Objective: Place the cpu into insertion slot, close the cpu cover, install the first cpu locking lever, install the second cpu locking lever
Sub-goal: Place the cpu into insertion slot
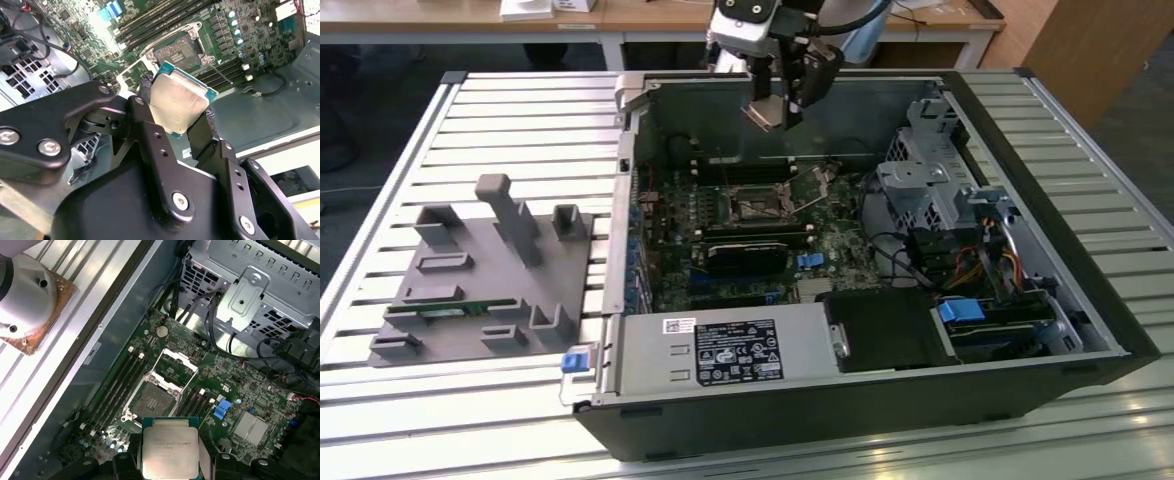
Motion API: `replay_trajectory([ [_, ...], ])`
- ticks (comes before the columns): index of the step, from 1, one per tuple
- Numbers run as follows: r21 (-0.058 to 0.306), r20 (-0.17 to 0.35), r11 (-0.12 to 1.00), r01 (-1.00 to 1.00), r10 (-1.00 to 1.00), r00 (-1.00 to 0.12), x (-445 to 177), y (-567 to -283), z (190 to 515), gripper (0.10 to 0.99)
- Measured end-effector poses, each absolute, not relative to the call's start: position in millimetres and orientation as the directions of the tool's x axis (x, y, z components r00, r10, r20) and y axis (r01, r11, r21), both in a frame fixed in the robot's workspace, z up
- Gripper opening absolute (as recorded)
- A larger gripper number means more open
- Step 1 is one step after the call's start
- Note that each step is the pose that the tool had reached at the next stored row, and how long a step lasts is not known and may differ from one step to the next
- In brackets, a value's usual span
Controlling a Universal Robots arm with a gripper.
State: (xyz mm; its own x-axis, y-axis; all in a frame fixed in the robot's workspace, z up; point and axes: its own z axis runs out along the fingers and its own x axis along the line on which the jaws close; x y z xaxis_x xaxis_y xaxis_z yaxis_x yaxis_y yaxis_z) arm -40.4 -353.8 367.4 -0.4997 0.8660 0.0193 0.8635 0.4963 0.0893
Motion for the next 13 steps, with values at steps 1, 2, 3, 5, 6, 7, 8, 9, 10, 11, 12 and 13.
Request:
replay_trajectory([
  [1,0.089,0.019,0.489,0.868,0.870,-0.492,-40.4,-353.8,367.4,0.537],
  [2,0.089,0.019,0.482,0.871,0.874,-0.486,-40.4,-353.8,367.3,0.537],
  [3,0.089,0.019,0.476,0.875,0.877,-0.479,-40.4,-353.8,367.2,0.537],
  [5,0.089,0.019,0.466,0.880,0.883,-0.469,-40.4,-353.8,367.0,0.537],
  [6,0.089,0.019,0.462,0.882,0.885,-0.466,-40.4,-353.8,366.7,0.537],
  [7,0.089,0.019,0.460,0.883,0.886,-0.463,-40.4,-353.7,366.5,0.537],
  [8,0.089,0.019,0.460,0.884,0.886,-0.463,-40.3,-353.7,366.3,0.537],
  [9,0.089,0.019,0.460,0.884,0.886,-0.463,-40.3,-353.7,365.9,0.537],
  [10,0.089,0.019,0.459,0.884,0.886,-0.463,-40.4,-353.8,365.4,0.537],
  [11,0.089,0.019,0.459,0.884,0.886,-0.463,-40.4,-353.8,365.1,0.537],
  [12,0.089,0.019,0.459,0.884,0.886,-0.463,-40.4,-353.8,364.7,0.537],
  [13,0.089,0.019,0.459,0.884,0.886,-0.463,-40.4,-353.8,364.5,0.537],
])
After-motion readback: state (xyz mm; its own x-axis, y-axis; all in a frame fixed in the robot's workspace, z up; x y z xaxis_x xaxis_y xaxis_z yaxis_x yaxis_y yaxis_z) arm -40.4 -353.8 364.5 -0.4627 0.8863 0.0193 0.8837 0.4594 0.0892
